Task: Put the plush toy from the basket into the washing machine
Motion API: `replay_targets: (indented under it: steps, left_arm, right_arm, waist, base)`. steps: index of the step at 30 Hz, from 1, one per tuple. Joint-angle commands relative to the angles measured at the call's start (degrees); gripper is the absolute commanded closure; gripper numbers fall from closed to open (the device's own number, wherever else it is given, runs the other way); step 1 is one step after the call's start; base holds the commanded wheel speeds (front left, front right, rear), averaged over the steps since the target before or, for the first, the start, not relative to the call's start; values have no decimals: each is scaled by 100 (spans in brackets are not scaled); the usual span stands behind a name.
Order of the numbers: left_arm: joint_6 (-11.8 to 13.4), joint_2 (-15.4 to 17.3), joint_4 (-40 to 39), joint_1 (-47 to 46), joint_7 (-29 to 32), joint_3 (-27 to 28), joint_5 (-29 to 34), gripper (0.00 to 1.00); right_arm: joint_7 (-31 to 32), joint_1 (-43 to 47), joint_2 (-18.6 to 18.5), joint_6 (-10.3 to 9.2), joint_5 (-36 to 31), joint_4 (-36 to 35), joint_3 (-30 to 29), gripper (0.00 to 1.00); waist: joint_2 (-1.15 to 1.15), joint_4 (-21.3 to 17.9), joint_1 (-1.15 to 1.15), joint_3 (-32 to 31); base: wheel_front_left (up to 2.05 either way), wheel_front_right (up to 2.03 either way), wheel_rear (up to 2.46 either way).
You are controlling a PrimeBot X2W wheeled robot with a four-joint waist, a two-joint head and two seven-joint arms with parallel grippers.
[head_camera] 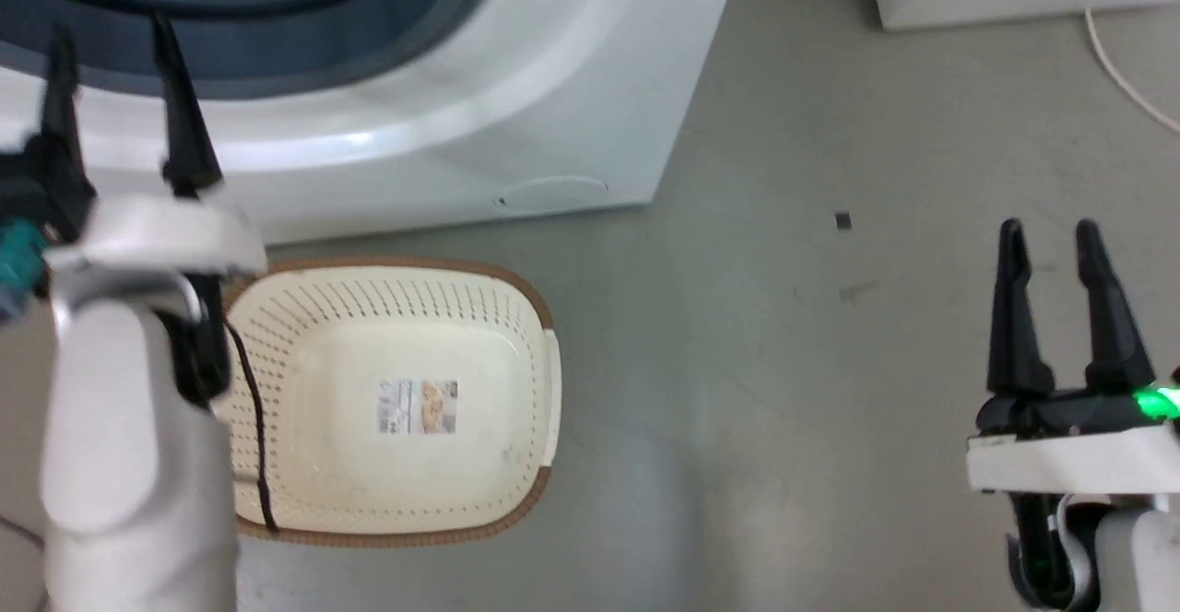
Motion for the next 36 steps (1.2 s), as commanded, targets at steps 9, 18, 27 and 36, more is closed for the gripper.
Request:
replay_targets:
  steps: [9, 18, 27, 36]
  left_arm:
    - [133, -451, -646, 1978, -29, -238, 369, 0]
    - [463, -610, -979, 3203, -29, -440, 496, 0]
    - [391, -675, -1417, 4048, -29, -728, 342, 0]
    - [277, -690, -1398, 4479, -29, -842, 293, 0]
  right_arm:
    - [-25, 643, -4, -4, -436, 71, 82, 0]
    - [-25, 1141, -4, -4, -623, 174, -46, 0]
    - [-25, 1674, -4, -4, -734, 234, -49, 0]
    - [-25, 1856, -4, -4, -813, 210, -2, 0]
  waist:
    - [0, 381, 0, -1404]
    - [0, 553, 0, -2128]
    - [0, 744, 0, -2601]
    - [0, 947, 0, -2791]
  base:
    - [0, 0, 0]
    - [0, 0, 0]
    - [0, 0, 0]
    - [0, 0, 0]
